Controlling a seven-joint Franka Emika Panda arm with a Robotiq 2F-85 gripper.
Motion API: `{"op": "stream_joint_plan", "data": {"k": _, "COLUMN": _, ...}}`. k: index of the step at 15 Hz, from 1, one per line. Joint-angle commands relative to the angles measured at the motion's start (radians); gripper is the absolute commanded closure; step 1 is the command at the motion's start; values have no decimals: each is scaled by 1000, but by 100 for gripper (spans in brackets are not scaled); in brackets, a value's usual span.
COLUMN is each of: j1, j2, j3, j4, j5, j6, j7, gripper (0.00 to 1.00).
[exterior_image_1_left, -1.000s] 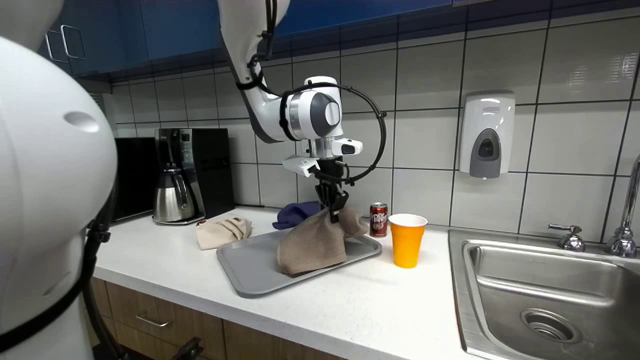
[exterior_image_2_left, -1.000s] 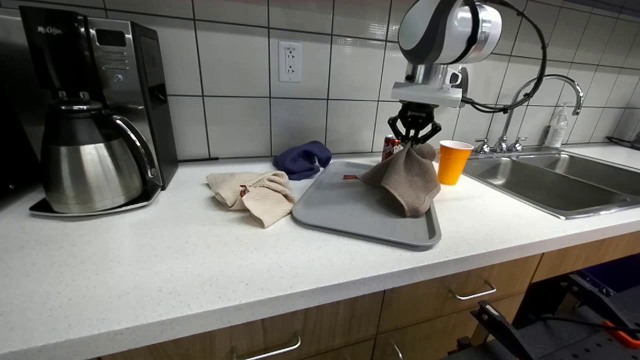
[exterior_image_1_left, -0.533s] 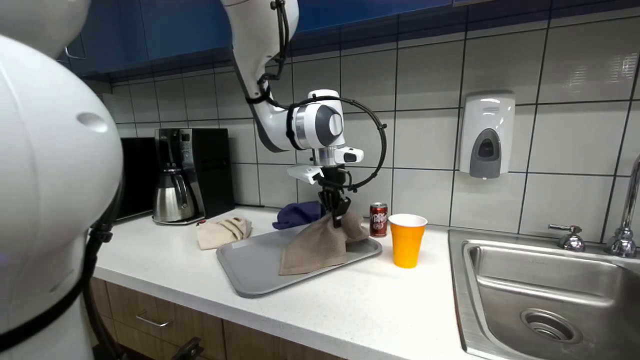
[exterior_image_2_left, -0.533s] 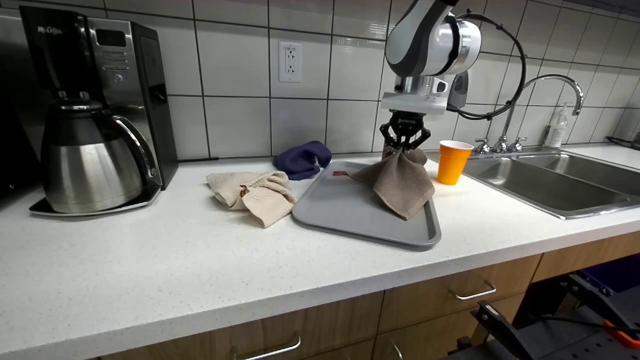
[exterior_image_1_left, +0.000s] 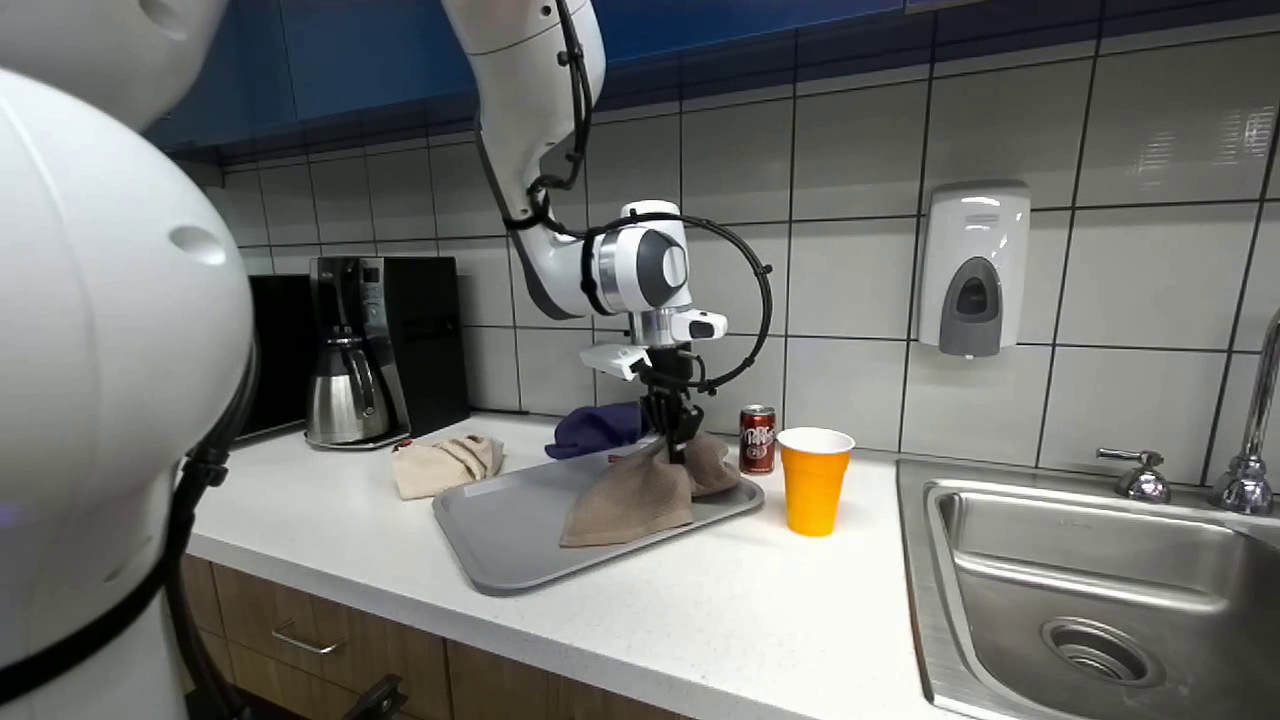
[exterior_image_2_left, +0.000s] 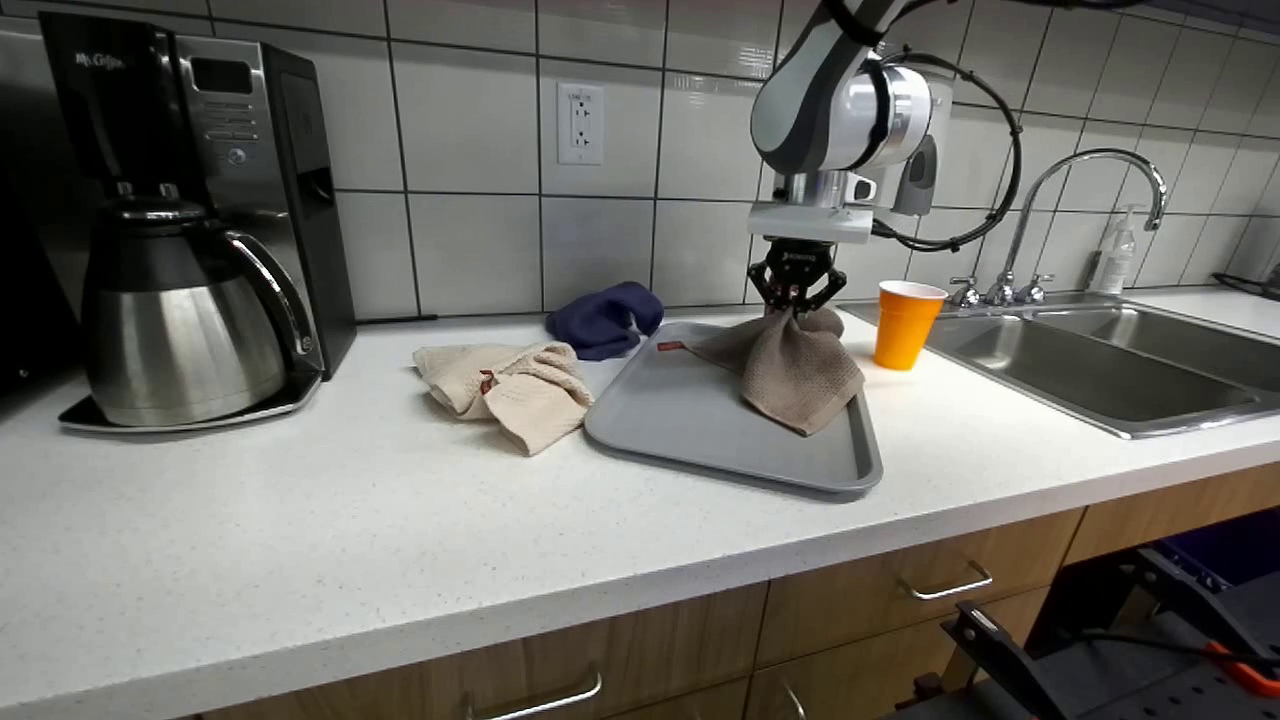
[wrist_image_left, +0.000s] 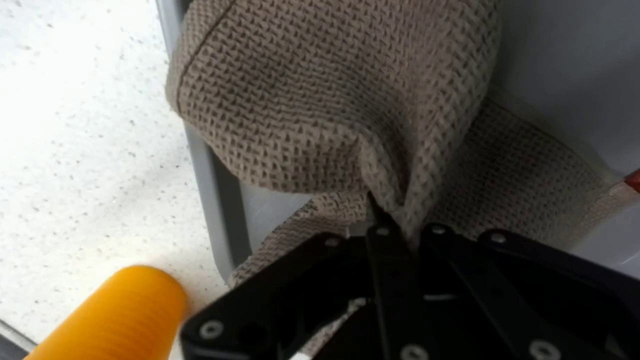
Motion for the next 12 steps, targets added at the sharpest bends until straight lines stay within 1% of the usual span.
{"op": "stream_joint_plan", "data": {"k": 1, "j1": 20, "j2": 15, "j3": -15, "j4": 39, "j5": 19, "j6": -56, "j7": 3, "gripper": 65}}
{"op": "stream_joint_plan", "data": {"k": 2, "j1": 20, "j2": -1, "j3": -12, "j4": 24, "j5": 21, "j6": -62, "j7": -7, "gripper": 63}}
{"op": "stream_joint_plan", "data": {"k": 3, "j1": 22, "j2": -23, "j3": -10, "j4": 3, "j5": 18, "j6": -67, "j7": -12, "gripper": 57}}
{"op": "stream_joint_plan", "data": {"k": 9, "j1": 41, "j2": -119, "j3": -11, "j4": -87, "j5": -11, "j6": -97, "j7": -27, "gripper": 12}}
{"op": "stream_joint_plan", "data": {"k": 10, "j1": 45, "j2": -139, "j3": -11, "j4": -104, "j5": -17, "j6": -100, "j7": -25, "gripper": 4}}
{"op": "stream_joint_plan", "data": {"k": 11, "j1": 46, "j2": -158, "j3": -10, "j4": -122, "j5": -22, "j6": -101, "j7": -25, "gripper": 1}}
{"op": "stream_joint_plan", "data": {"k": 12, "j1": 48, "j2": -177, "j3": -9, "j4": -139, "j5": -29, "j6": -104, "j7": -25, "gripper": 0}}
